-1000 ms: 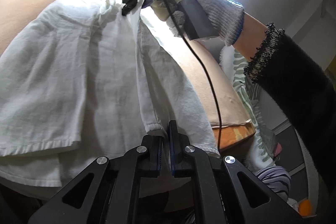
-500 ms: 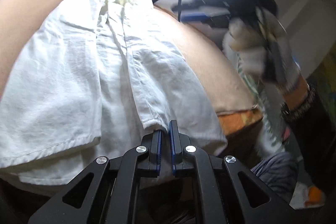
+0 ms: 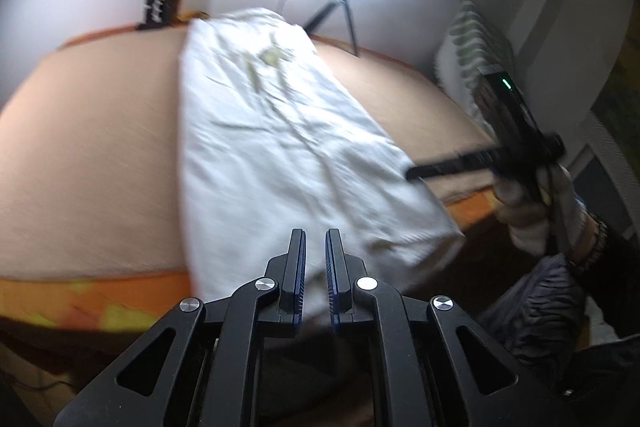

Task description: Fold small clothes

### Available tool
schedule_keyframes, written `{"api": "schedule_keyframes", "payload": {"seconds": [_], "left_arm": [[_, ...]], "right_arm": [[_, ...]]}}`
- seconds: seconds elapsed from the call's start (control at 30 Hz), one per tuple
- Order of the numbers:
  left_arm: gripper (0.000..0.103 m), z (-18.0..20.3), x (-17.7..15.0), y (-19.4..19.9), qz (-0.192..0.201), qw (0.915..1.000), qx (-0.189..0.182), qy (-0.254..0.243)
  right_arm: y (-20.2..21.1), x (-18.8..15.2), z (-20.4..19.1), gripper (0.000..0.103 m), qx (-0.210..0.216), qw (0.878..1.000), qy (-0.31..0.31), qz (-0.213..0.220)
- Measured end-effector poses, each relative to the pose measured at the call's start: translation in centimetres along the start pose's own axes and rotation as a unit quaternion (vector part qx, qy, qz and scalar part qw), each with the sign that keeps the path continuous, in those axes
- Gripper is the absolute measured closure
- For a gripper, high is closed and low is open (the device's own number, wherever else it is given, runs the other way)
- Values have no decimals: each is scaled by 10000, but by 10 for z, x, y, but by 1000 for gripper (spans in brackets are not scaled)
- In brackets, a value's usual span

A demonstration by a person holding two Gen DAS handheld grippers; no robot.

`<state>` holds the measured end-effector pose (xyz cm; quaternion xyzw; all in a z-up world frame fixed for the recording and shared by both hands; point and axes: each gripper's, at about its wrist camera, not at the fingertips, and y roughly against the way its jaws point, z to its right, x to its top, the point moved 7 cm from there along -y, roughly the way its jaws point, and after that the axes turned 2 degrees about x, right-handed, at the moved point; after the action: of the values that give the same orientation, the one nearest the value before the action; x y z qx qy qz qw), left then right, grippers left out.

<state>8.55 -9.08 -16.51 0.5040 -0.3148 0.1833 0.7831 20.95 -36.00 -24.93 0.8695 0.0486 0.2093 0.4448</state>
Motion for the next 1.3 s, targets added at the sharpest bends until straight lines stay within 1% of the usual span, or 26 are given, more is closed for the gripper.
{"api": "schedule_keyframes", "payload": {"seconds": [0.07,0.13,0.2,0.3,0.33,0.37,0.43,0.53,0.6,0.63,0.67,0.73,0.83,0.93,0.97,1.0,1.03,1.13,1.2,1.3], "left_arm": [[95,-9,8,-2,30,9998,177,-50],[95,-15,13,-4,47,9995,295,-135],[95,-19,19,-11,3,9994,313,-124],[95,-30,20,-16,-38,9988,450,-199],[95,-33,21,-19,-65,9988,454,-194],[94,-36,22,-22,-105,9985,482,-226],[94,-41,22,-26,-149,9981,534,-264],[94,-46,19,-27,-221,9982,523,-190],[90,-49,17,-29,-275,9981,517,-179],[90,-50,16,-30,-308,9981,513,-176],[90,-49,17,-31,-318,9982,485,-181],[90,-43,21,-31,-282,9985,401,-253],[90,-28,31,-30,-137,9981,322,-512],[88,-25,35,-34,-123,9982,272,-512],[86,-26,35,-35,-127,9982,275,-519],[85,-28,35,-38,-134,9980,275,-549],[85,-29,34,-42,-180,9976,297,-598],[85,-34,38,-55,-322,9961,334,-747],[85,-39,45,-60,-333,9965,338,-683],[85,-45,64,-63,-180,9970,332,-671]], "right_arm": [[-2,-1,-2,94,-139,9999,99,7],[4,-5,-4,94,-283,9994,199,31],[4,-11,-5,94,-669,9968,444,22],[9,-15,-11,89,-811,9944,676,16],[10,-16,-12,83,-855,9941,672,22],[13,-16,-11,71,-862,9942,630,90],[21,-16,-10,70,-867,9941,582,297],[30,-20,-10,70,-848,9938,563,458],[36,-22,-11,70,-834,9924,617,664],[39,-21,-12,70,-912,9906,678,760],[42,-19,-13,71,-947,9892,735,842],[50,-8,-18,71,-868,9876,831,1012],[58,7,-26,71,-815,9845,1015,1173],[56,12,-29,71,-892,9822,1187,1154],[54,12,-29,71,-891,9820,1206,1149],[51,11,-29,71,-835,9825,1210,1143],[47,10,-29,72,-804,9829,1221,1115],[32,14,-28,72,-944,9809,1291,1103],[23,24,-29,72,-962,9791,1386,1136],[11,49,-29,74,-928,9777,1458,1194]]}}
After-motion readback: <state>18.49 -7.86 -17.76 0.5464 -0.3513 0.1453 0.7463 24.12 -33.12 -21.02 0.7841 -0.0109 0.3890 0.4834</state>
